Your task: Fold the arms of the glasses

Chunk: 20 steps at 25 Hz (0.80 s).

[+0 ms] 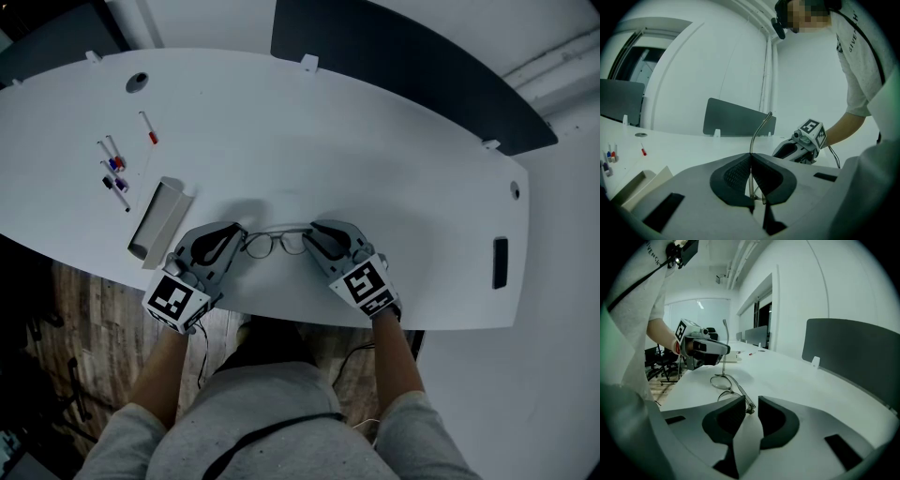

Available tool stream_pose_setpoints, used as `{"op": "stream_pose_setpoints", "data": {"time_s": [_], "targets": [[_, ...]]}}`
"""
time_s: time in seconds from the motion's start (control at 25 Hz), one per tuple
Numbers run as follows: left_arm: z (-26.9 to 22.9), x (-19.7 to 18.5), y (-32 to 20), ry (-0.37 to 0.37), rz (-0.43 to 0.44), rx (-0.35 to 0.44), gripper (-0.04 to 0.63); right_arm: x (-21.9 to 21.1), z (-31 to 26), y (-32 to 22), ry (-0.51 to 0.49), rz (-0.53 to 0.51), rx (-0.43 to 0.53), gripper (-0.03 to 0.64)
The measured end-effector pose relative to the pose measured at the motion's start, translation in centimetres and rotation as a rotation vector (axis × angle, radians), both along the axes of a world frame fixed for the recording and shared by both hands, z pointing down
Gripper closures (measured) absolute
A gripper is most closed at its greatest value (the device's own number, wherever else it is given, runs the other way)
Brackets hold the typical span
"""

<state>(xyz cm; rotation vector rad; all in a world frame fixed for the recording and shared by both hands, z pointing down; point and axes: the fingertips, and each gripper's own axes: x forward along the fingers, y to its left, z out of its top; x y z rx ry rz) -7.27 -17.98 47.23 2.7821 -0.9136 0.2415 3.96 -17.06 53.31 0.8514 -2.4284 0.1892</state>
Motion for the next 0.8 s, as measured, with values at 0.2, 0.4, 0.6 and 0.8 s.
{"op": "stream_pose_setpoints", "data": {"time_s": [0.2,0.4,0.6,0.8], "targets": [[0.0,0.1,-0.1,0.008,0.0,-0.005,0.578,-0.1,0.1,0.0,0.032,-0.017,0.027,0.549],[-0.3,0.6,-0.4,0.003,0.016,0.016,0.578,0.0,0.0,-0.1,0.06,-0.039,0.05,0.554],[-0.1,0.7,-0.3,-0.019,0.024,0.005,0.578,0.0,0.2,0.0,0.062,-0.046,0.057,0.555],[-0.5,1.6,0.0,-0.039,0.072,0.036,0.577,0.0,-0.1,-0.1,0.074,-0.053,0.065,0.555]]}}
